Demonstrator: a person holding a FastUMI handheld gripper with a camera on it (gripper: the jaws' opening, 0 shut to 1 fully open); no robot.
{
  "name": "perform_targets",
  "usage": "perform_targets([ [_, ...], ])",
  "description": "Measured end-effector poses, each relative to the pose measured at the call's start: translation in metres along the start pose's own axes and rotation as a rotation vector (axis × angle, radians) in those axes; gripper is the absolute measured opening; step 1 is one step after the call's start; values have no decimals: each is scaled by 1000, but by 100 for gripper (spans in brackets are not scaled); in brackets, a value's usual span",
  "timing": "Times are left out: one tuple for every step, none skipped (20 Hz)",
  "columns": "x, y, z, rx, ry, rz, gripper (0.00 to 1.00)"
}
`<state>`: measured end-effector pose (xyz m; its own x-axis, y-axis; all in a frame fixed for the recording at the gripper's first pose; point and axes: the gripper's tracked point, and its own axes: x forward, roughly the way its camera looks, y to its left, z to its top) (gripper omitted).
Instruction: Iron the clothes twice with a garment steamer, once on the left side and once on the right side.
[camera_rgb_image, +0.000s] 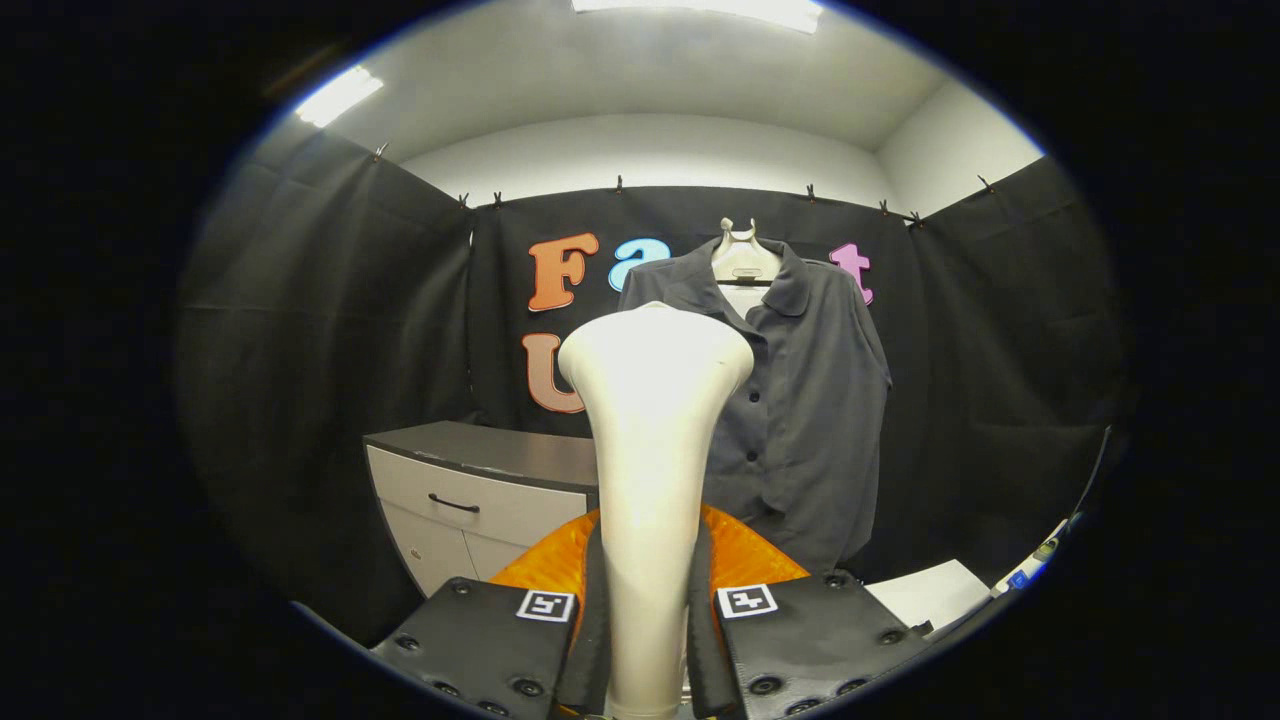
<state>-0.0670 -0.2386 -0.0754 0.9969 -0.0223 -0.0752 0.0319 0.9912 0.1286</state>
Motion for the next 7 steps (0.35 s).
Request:
perform_targets([
  [0,1,0,0,-1,2,38],
  [0,2,0,1,0,3,38],
  [0,2,0,3,1,4,38],
  [-2,2,1,5,1,4,38],
  [-2,3,1,8,1,3,38],
  [-3,2,1,10,1,3,38],
  [-4,2,1,12,0,1,38],
])
